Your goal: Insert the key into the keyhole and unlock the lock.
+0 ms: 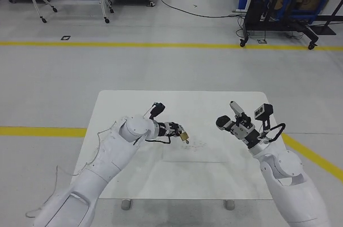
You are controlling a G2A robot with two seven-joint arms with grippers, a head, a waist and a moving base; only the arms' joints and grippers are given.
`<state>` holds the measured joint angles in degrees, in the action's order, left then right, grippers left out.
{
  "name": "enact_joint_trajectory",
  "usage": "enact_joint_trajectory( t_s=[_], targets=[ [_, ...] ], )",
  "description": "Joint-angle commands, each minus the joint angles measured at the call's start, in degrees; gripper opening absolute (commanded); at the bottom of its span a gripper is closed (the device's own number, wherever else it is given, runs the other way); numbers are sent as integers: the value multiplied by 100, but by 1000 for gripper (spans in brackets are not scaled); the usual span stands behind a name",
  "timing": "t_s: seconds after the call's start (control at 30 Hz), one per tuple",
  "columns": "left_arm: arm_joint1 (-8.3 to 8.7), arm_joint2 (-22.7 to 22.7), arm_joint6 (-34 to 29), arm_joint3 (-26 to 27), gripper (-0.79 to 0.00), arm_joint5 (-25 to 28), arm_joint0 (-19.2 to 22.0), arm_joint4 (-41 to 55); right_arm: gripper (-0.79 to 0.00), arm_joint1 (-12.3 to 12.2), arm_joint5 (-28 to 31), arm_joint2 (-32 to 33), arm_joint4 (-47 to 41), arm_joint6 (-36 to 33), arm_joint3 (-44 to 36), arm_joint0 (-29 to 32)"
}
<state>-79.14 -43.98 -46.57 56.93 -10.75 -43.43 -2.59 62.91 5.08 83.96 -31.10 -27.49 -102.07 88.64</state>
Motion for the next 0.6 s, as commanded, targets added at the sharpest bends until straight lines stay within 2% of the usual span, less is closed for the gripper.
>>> enact_joint_trajectory(
  t_s=[0.0, 0.23, 0.27, 0.37, 0.4, 0.43, 0.57],
  targets=[
    [-98, 261, 14, -159, -785, -35, 134, -182, 0, 0, 1, 4, 2, 3, -6, 4],
    [-446, 963, -5, -783, -785, -175, 550, -709, 0, 0, 1, 4, 2, 3, -6, 4],
    [-481, 1017, -47, -880, -742, -205, 614, -770, 0, 0, 1, 4, 2, 3, -6, 4],
    [-560, 1157, -242, -1064, -394, -317, 773, -967, 0, 0, 1, 4, 2, 3, -6, 4],
    [-576, 1164, -286, -1098, -105, -347, 811, -987, 0, 0, 1, 4, 2, 3, -6, 4],
    [-584, 1149, -292, -1100, 0, -346, 850, -997, 0, 0, 1, 4, 2, 3, -6, 4],
    [-506, 586, -212, -996, 0, -257, 808, -280, 0, 0, 1, 4, 2, 3, -6, 4]
  ],
)
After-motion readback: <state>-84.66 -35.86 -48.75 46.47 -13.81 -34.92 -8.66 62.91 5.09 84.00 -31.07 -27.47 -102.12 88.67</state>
